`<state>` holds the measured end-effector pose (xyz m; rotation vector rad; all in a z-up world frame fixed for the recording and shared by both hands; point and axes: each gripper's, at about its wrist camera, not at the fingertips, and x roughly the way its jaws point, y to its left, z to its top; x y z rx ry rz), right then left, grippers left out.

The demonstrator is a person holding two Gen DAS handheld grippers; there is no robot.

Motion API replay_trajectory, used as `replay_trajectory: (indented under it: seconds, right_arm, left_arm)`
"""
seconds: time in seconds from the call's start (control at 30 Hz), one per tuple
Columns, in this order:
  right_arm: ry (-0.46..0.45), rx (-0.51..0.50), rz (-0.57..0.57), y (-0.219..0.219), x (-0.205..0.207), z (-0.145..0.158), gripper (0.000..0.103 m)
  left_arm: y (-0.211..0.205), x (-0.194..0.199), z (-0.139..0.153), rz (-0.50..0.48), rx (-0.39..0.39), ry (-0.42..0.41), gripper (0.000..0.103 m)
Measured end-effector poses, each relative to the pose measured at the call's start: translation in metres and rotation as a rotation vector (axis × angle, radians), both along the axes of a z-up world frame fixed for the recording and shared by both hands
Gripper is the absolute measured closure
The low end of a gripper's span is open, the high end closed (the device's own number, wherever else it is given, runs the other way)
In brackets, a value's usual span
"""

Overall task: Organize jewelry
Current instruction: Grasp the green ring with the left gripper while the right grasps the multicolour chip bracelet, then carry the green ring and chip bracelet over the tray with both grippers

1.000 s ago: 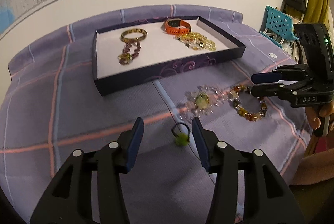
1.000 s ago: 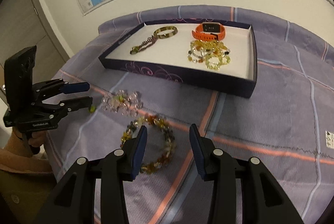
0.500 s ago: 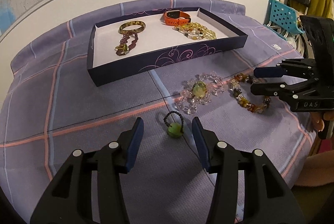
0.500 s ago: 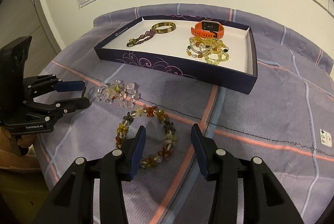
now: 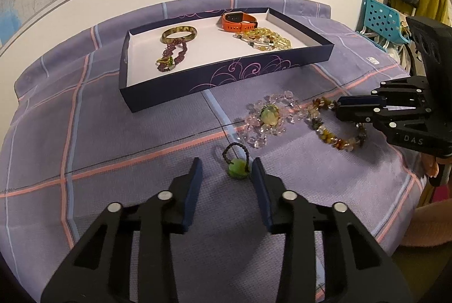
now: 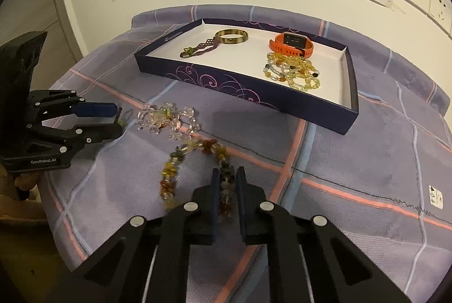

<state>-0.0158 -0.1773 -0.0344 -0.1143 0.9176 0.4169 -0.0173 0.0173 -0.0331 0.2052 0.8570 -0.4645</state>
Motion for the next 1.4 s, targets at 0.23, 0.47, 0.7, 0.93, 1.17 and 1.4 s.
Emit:
replay_trajectory:
  seconds: [0.23,0.47,0.7,0.93,1.17,1.4]
  right_arm:
    - [0.029,0.065,-0.015,-0.007,0.003,0.001,0.094]
    - [0.025,0.134,-0.027,-0.015,0.004,0.01,0.094]
    - [-0.014,0.172,-0.021,-0.015,0.004,0.027,0.094]
    - [-0.067,0.193,-0.013,-0.018,0.009,0.05,0.094]
    - [-0.12,0.19,-0.007,-0.02,0.02,0.071,0.094]
    - [-0.177,0.189,-0.006,-0.023,0.036,0.092,0.094]
  left_arm:
    - [-0.004,-0.001,0.0,-0.034,-0.023,0.015,0.086]
    - [-0.002,0.0,0.003,-0.025,-0.037,0.01,0.087]
    - [0.004,0.002,0.017,-0.015,-0.067,-0.015,0.087]
    - [0.01,0.01,0.032,0.0,-0.092,-0.046,0.087]
    - [0.015,0.025,0.049,0.026,-0.109,-0.077,0.087]
    - [0.018,0.048,0.057,0.04,-0.13,-0.076,0.087]
